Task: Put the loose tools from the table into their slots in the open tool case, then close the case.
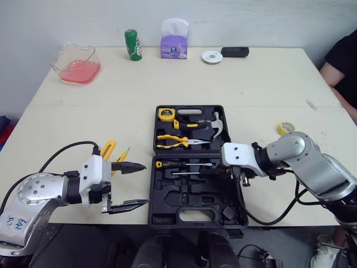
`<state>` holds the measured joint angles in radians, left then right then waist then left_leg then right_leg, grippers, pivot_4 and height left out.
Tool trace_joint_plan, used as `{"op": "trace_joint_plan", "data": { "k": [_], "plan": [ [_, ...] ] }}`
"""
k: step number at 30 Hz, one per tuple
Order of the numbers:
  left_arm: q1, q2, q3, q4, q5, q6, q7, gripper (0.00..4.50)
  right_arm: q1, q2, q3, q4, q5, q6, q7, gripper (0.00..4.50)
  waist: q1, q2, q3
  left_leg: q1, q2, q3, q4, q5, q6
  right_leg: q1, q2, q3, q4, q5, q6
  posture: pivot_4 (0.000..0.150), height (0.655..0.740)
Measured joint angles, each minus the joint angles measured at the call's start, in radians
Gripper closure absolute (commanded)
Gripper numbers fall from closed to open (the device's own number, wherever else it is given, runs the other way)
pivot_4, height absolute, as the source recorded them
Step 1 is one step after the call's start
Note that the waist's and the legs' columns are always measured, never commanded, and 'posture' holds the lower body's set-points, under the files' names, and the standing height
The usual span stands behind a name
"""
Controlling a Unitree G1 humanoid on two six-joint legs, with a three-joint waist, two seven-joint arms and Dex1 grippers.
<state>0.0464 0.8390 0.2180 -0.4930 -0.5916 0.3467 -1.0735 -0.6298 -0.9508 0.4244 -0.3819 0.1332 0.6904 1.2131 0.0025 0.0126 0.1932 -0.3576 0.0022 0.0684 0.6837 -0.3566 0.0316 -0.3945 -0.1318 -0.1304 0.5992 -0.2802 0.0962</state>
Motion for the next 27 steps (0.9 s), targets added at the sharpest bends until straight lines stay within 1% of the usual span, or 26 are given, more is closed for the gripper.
{"op": "trace_joint_plan", "data": {
  "k": [2, 3, 6, 11, 13, 17, 20, 21, 23, 26, 27],
  "plan": [
    [0.0, 0.0, 0.0, 0.0, 0.0, 0.0, 0.001, 0.0, 0.0, 0.005, 0.0, 0.002, 0.0, -0.001, 0.001, 2.51, -0.002, 0.0, 0.0, 0.0, 0.0, 0.0, 0.0, 0.0, 0.0, 0.0, 0.0, 0.0, 0.0, 0.0, 0.0, 0.15, 0.74],
    [0.0, 0.0, 0.0, 0.0, 0.0, 0.0, 0.001, 0.0, 0.0, 0.009, 0.001, 0.004, -0.001, -0.005, 0.0, 2.14, -0.003, 0.0, 0.0, 0.0, 0.0, 0.0, 0.0, 0.0, 0.0, 0.0, 0.0, 0.0, 0.0, 0.0, 0.0, 0.15, 0.74],
    [0.0, 0.0, 0.0, 0.0, 0.0, 0.0, 0.001, 0.0, -0.002, 0.017, -0.001, 0.012, 0.001, -0.017, -0.004, 0.74, -0.003, 0.0, 0.0, 0.0, 0.0, 0.0, 0.0, 0.0, 0.0, 0.0, 0.0, 0.0, 0.0, 0.0, 0.0, 0.15, 0.74],
    [0.005, -0.003, 0.0, 0.001, 0.0, -0.002, 0.0, 0.0, -0.029, -0.019, -0.02, 0.031, 0.009, -0.036, 0.043, 0.74, -0.004, 0.0, 0.0, 0.0, 0.0, 0.0, 0.0, 0.0, 0.0, 0.0, 0.0, 0.0, 0.0, 0.0, 0.0, 0.15, 0.74],
    [0.005, -0.007, 0.0, 0.004, 0.001, -0.005, 0.0, 0.0, -0.037, -0.023, -0.049, 0.033, 0.018, -0.036, 0.057, 0.74, -0.003, 0.0, 0.0, 0.0, 0.0, 0.0, 0.0, 0.0, 0.0, 0.0, 0.0, 0.0, 0.0, 0.0, 0.0, 0.15, 0.74],
    [-0.017, -0.011, -0.003, 0.032, 0.004, -0.024, -0.009, 0.0, -0.022, -0.019, -0.144, 0.072, 0.083, -0.069, 0.077, 0.74, -0.003, 0.0, 0.0, 0.0, 0.0, 0.0, 0.0, 0.0, 0.0, 0.0, 0.0, 0.0, 0.0, 0.0, 0.0, 0.15, 0.74],
    [-0.028, -0.013, -0.003, 0.04, 0.006, -0.044, -0.021, 0.0, 0.035, 0.058, -0.251, 0.131, 0.146, -0.157, 0.06, 0.74, -0.003, -0.002, -0.001, 0.0, 0.0, 0.0, 0.0, 0.0, 0.0, 0.0, 0.0, -0.001, 0.0, 0.0, 0.0, 0.15, 0.74],
    [-0.032, -0.013, -0.003, 0.041, 0.007, -0.047, -0.023, 0.0, 0.07, 0.105, -0.297, 0.147, 0.197, -0.178, 0.061, 0.74, -0.003, -0.002, -0.001, 0.0, 0.0, 0.0, 0.0, 0.0, 0.0, 0.001, 0.001, -0.001, 0.0, 0.0, 0.0, 0.15, 0.74],
    [-0.035, -0.013, -0.003, 0.047, 0.007, -0.052, -0.025, 0.0, 0.119, 0.157, -0.325, 0.159, 0.259, -0.19, 0.062, 0.74, -0.003, -0.001, -0.001, 0.0, 0.0, 0.0, 0.0, 0.0, 0.0, 0.0, 0.001, -0.001, 0.001, 0.0, 0.0, 0.15, 0.74],
    [-0.037, -0.013, -0.004, 0.064, 0.008, -0.055, -0.029, 0.0, 0.196, 0.189, -0.329, 0.182, 0.264, -0.283, 0.07, 1.56, -0.003, -0.002, -0.001, 0.0, 0.0, 0.0, 0.0, 0.0, 0.0, 0.001, 0.001, -0.001, 0.001, 0.0, 0.0, 0.15, 0.74],
    [-0.037, -0.013, -0.004, 0.071, 0.009, -0.055, -0.029, 0.0, 0.213, 0.208, -0.327, 0.192, 0.262, -0.312, 0.07, 2.08, -0.003, -0.002, -0.001, 0.0, -0.001, 0.0, 0.0, 0.0, 0.001, 0.0, 0.001, -0.001, 0.001, 0.0, 0.0, 0.15, 0.74]
  ]
}}
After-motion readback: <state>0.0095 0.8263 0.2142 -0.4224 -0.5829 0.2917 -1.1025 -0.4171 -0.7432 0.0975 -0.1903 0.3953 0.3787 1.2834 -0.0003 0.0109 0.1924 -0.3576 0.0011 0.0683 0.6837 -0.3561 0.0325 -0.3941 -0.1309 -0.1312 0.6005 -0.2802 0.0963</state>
